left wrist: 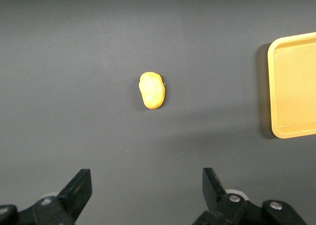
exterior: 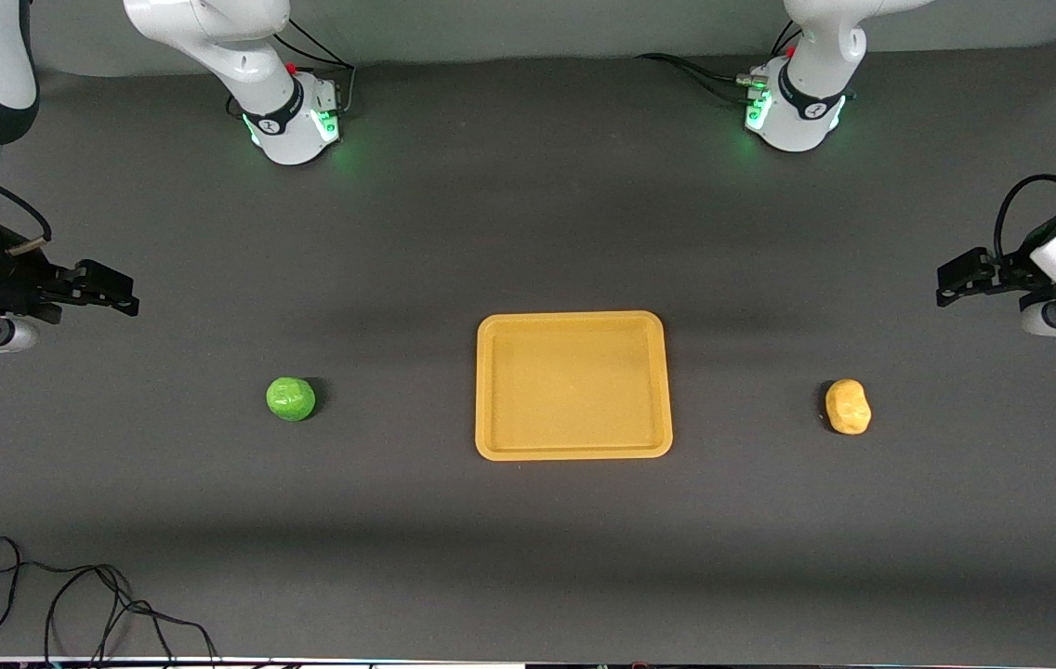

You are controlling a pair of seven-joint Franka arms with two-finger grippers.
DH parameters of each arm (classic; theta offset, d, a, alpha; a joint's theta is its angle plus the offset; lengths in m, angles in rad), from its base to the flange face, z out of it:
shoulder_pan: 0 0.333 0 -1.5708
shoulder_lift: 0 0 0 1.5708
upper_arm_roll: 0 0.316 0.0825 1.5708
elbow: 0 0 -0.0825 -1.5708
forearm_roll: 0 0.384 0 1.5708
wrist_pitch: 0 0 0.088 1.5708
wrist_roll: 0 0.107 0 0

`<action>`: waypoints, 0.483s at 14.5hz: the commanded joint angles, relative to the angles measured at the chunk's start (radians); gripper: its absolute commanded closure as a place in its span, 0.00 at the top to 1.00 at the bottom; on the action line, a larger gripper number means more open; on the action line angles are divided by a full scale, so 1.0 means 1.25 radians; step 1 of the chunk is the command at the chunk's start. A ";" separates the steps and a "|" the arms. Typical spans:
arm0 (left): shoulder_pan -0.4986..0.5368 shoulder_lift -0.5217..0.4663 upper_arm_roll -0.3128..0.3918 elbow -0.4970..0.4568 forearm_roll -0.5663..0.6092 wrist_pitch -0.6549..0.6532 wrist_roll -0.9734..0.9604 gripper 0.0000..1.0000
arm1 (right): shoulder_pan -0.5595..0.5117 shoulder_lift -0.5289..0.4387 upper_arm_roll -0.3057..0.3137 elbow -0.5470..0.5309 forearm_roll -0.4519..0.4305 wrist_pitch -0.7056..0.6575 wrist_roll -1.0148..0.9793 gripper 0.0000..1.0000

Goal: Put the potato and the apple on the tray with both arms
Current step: 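Reach the left gripper to the potato while the right gripper reaches the apple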

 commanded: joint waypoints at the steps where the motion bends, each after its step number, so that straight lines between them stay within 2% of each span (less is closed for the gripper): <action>1: -0.004 0.068 0.007 -0.002 -0.005 0.051 -0.003 1.00 | 0.007 0.016 0.014 -0.015 -0.008 0.010 0.008 1.00; 4: 0.004 0.143 0.009 -0.042 0.001 0.154 -0.012 1.00 | 0.014 0.069 0.020 -0.020 -0.007 0.057 0.004 1.00; 6: 0.005 0.181 0.015 -0.096 0.003 0.261 -0.015 1.00 | 0.023 0.077 0.020 -0.086 -0.003 0.146 0.004 1.00; 7: 0.006 0.195 0.016 -0.130 0.003 0.328 -0.017 1.00 | 0.026 0.070 0.020 -0.146 -0.002 0.215 0.004 1.00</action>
